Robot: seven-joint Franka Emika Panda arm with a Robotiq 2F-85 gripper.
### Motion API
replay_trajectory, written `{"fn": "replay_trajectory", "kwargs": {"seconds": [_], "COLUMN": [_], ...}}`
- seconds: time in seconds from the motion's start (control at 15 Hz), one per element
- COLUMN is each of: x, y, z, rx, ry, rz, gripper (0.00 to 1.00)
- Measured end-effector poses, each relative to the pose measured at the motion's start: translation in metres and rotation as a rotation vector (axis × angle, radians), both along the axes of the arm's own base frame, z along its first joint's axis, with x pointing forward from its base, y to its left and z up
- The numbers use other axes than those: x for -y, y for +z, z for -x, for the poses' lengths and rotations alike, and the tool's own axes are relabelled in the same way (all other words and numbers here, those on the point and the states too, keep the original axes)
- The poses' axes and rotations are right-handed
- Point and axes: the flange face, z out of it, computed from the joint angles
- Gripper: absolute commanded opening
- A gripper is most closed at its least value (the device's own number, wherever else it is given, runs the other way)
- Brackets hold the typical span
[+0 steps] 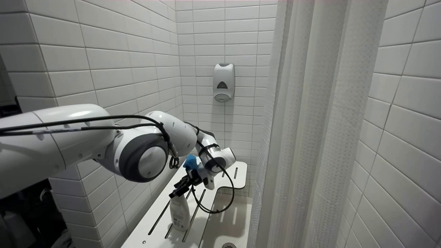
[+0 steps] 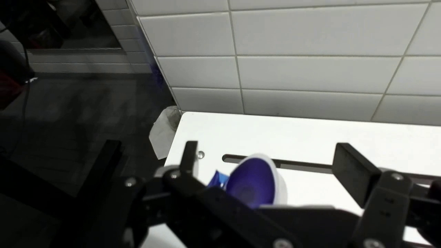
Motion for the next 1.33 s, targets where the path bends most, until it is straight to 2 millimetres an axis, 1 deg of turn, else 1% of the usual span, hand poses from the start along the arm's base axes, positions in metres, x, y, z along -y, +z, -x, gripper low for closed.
{"fn": "replay_trajectory", "kwargs": {"seconds": [0.2,0.47,0.6,0.8,1.0,1.13,1.2,1.33], "x": [-0.002,-0.005,-0.006,-0.003,0.000,-0.001,-0.002,-0.006], "y": [0.019,0.042,0.059,0.096,0.141,0.168,0.178,0.190], "z": [-0.008,-0.016,-0.021,-0.029,-0.035,-0.035,-0.034,-0.031], "rx": [0.036,0.032,0.035,0.011,-0.018,-0.032,-0.035,-0.029], "ry": [0.055,0.074,0.088,0.107,0.115,0.127,0.137,0.164], "rz": [-0.015,-0.017,-0.003,0.081,0.223,0.324,0.375,0.481], "gripper": [1.00,1.00,1.00,1.00,1.00,1.00,1.00,1.00]}}
